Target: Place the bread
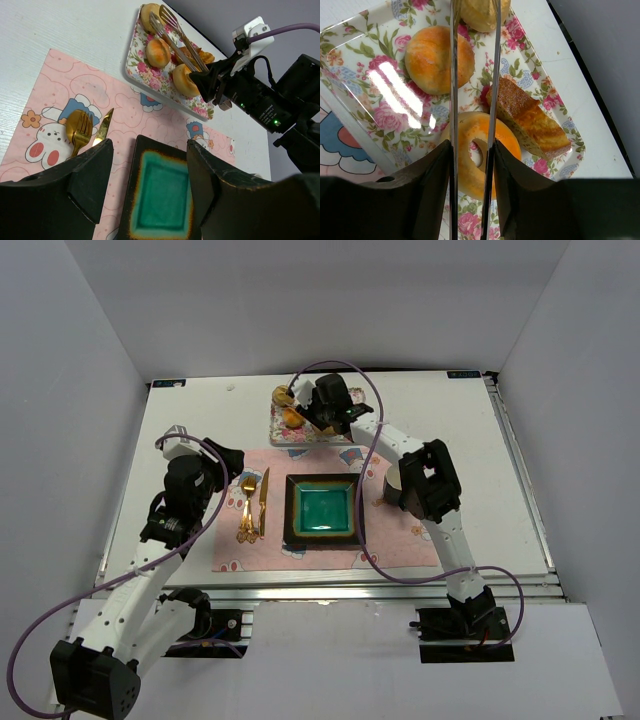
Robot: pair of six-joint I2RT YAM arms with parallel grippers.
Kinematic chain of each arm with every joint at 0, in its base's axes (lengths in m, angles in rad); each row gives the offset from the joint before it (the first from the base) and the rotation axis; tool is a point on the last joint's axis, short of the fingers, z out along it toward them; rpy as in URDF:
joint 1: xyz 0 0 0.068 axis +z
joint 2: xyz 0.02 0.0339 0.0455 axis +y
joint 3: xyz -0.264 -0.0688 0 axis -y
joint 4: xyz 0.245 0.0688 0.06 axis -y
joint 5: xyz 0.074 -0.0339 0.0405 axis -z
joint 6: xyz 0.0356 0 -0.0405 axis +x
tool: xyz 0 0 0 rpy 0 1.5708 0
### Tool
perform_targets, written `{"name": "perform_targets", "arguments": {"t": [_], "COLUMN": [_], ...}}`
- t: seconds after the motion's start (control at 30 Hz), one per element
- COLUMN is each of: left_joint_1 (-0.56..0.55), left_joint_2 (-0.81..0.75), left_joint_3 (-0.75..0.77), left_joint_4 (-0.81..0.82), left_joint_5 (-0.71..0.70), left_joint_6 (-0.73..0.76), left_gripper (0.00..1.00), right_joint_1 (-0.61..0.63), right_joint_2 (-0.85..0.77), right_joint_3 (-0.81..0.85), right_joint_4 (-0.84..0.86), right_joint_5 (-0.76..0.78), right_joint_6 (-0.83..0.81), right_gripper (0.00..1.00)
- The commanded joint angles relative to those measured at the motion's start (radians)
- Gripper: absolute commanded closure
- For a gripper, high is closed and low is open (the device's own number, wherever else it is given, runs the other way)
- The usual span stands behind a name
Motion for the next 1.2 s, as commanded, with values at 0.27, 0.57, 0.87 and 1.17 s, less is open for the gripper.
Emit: {"name": "perform_targets", "arguments": {"t": [0.27, 0.57, 0.87, 1.17], "left_joint_1": [0.004, 0.004, 0.004, 0.004], "left_joint_2": [-0.011, -0.011, -0.011, -0.02], "left_joint_3": [-0.009, -0.003, 0.008, 0.014], "left_joint_4": [0.015, 0.014, 0.012, 0.006], "left_joint_5": [-0.007, -0.008, -0.008, -0.013], "left_joint_6": [-0.001, -0.001, 0.0, 0.0], "left_gripper": [0.3, 0.3, 0.3, 0.3], "right_joint_1": [0.013, 0.013, 0.012, -0.002], "right_joint_2": [0.054, 0.052, 0.02, -0.081], "right_joint_3": [0.095, 0.103, 0.111, 0.049], "right_joint_4": [-0.007, -0.019, -0.042, -0.007], "right_joint_5": [0.031, 0.025, -0.005, -0.096], "right_joint_6": [-0.02, -0.008, 0.013, 0.065], "right_gripper": [0.61, 0.71, 0.89, 1.0]}}
